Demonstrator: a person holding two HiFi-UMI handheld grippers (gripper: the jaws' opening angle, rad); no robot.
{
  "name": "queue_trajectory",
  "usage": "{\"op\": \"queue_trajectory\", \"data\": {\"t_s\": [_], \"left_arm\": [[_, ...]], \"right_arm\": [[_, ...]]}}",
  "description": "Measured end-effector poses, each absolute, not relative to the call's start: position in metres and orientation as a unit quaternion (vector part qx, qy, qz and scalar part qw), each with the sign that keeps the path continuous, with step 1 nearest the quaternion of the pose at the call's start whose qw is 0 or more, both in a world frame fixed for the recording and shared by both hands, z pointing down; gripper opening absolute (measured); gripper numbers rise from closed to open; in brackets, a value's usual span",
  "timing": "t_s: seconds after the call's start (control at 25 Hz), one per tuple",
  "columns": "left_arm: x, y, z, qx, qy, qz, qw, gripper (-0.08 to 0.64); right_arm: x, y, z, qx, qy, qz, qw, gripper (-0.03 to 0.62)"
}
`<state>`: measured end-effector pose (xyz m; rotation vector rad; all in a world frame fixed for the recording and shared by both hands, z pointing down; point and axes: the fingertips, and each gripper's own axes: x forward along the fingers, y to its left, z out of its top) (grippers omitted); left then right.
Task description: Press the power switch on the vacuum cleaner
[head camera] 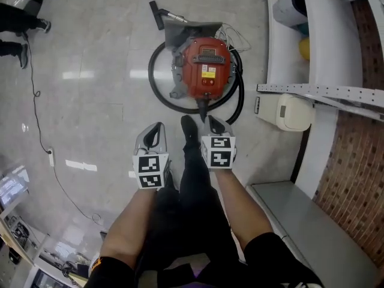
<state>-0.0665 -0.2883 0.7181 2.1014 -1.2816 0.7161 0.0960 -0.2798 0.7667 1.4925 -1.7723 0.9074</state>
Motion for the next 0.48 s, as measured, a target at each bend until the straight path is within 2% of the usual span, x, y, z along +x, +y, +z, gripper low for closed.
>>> {"op": "queue_trajectory", "data": {"t_s": [0.48], "left_arm": [[-0.117, -0.167, 0.605, 0.824, -0.476, 0.195, 0.239, 0.014]], "right_arm": [[0.051, -0.162, 0.617, 0.629, -0.686, 0.271, 0.246, -0.008]]}}
